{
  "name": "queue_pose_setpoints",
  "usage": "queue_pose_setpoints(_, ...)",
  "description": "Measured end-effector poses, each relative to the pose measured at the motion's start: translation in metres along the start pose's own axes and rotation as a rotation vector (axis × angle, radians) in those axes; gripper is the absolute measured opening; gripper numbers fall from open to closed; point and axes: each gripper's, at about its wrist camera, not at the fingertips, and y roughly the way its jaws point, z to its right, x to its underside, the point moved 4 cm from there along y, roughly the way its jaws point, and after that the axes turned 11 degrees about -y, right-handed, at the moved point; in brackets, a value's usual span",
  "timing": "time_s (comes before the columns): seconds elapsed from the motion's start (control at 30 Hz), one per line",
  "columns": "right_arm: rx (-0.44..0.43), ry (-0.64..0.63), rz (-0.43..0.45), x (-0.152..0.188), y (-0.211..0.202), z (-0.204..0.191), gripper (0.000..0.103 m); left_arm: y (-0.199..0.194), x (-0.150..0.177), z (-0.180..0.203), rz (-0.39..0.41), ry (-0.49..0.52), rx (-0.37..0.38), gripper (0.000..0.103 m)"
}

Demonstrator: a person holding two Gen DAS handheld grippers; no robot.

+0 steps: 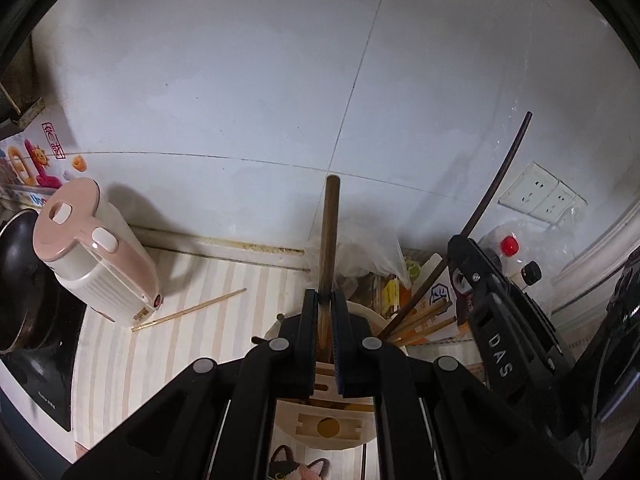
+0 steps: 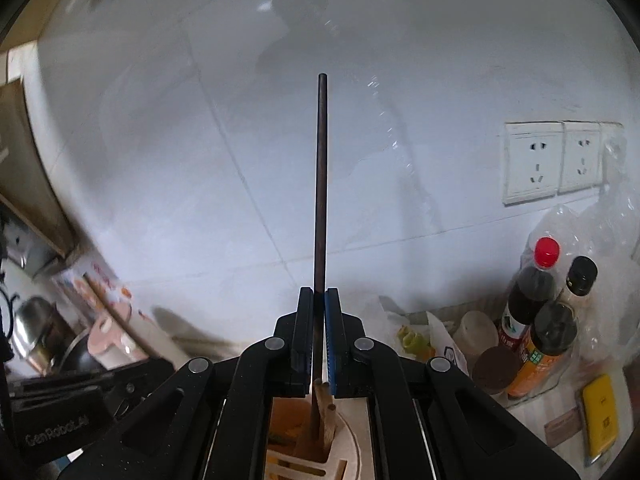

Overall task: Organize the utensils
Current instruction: 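Drop both chopsticks into the holder and open both tools, then close the left tool on a black chopstick while the right tool grasps another black chopstick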

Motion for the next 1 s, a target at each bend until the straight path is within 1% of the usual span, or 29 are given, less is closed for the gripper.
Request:
queue_pose_setpoints(0.1,-0.001,-0.015,-0.028,0.002,-0.004,0.001,0.007,-0.009,-0.002,0.000,0.014,-0.008,0.001,0.009)
queue_pose_setpoints(0.13,0.003,-0.013,-0.041,0.002,-0.007,0.002,0.013,-0.015,-0.003,0.000,0.021,-0.009,-0.012,0.011)
queue_pose_setpoints(0.17,0.003,-0.006,-0.047,0.002,-0.010,0.005,0.018,-0.019,-0.004,-0.001,0.025,-0.013,-0.022,0.017)
queue_pose_setpoints(0.2,-0.005,0.004,-0.044,0.000,-0.016,0.007,0.028,-0.027,-0.005,-0.001,0.037,-0.020,-0.024,0.023)
queue_pose_setpoints(0.23,0.000,0.008,-0.042,-0.001,-0.021,0.009,0.035,-0.029,-0.006,-0.003,0.045,-0.022,-0.021,0.041)
queue_pose_setpoints(0.27,0.001,0.010,-0.042,-0.003,-0.027,0.011,0.038,-0.037,-0.007,-0.003,0.064,-0.027,-0.018,0.063)
queue_pose_setpoints(0.33,0.007,0.020,-0.044,-0.006,-0.040,0.015,0.041,-0.051,-0.008,-0.005,0.111,-0.035,-0.024,0.081)
queue_pose_setpoints(0.37,0.008,0.026,-0.046,-0.007,-0.045,0.017,0.041,-0.057,-0.007,-0.006,0.131,-0.033,-0.028,0.084)
queue_pose_setpoints(0.4,0.010,0.033,-0.050,-0.007,-0.050,0.021,0.045,-0.062,-0.005,-0.008,0.142,-0.030,-0.042,0.084)
queue_pose_setpoints(0.43,0.014,0.045,-0.052,-0.007,-0.058,0.024,0.049,-0.064,-0.004,-0.009,0.147,-0.027,-0.053,0.087)
queue_pose_setpoints(0.47,0.018,0.054,-0.052,-0.006,-0.063,0.027,0.051,-0.067,-0.002,-0.011,0.159,-0.019,-0.070,0.096)
queue_pose_setpoints(0.5,0.025,0.064,-0.060,-0.005,-0.069,0.030,0.054,-0.069,0.001,-0.013,0.169,-0.015,-0.079,0.101)
queue_pose_setpoints(0.57,0.028,0.093,-0.072,0.002,-0.082,0.038,0.057,-0.072,0.009,-0.017,0.192,-0.004,-0.111,0.103)
queue_pose_setpoints(0.63,0.059,0.106,-0.094,0.011,-0.093,0.048,0.062,-0.071,0.018,-0.021,0.194,0.000,-0.148,0.103)
queue_pose_setpoints(0.67,0.065,0.118,-0.098,0.018,-0.099,0.053,0.065,-0.069,0.025,-0.023,0.187,0.003,-0.157,0.103)
queue_pose_setpoints(0.73,0.092,0.144,-0.130,0.035,-0.108,0.067,0.076,-0.064,0.039,-0.028,0.168,0.003,-0.165,0.103)
queue_pose_setpoints(0.77,0.090,0.151,-0.136,0.042,-0.110,0.071,0.077,-0.059,0.047,-0.030,0.154,0.007,-0.168,0.103)
queue_pose_setpoints(0.8,0.108,0.158,-0.154,0.056,-0.115,0.080,0.081,-0.056,0.055,-0.031,0.143,0.012,-0.176,0.103)
queue_pose_setpoints(0.9,0.152,0.161,-0.208,0.086,-0.119,0.100,0.081,-0.039,0.085,-0.033,0.103,0.045,-0.218,0.103)
queue_pose_setpoints(0.97,0.179,0.174,-0.270,0.113,-0.120,0.118,0.081,-0.021,0.110,-0.034,0.048,0.062,-0.250,0.103)
queue_pose_setpoints(1.0,0.192,0.180,-0.309,0.127,-0.119,0.128,0.081,-0.013,0.122,-0.033,0.019,0.066,-0.252,0.103)
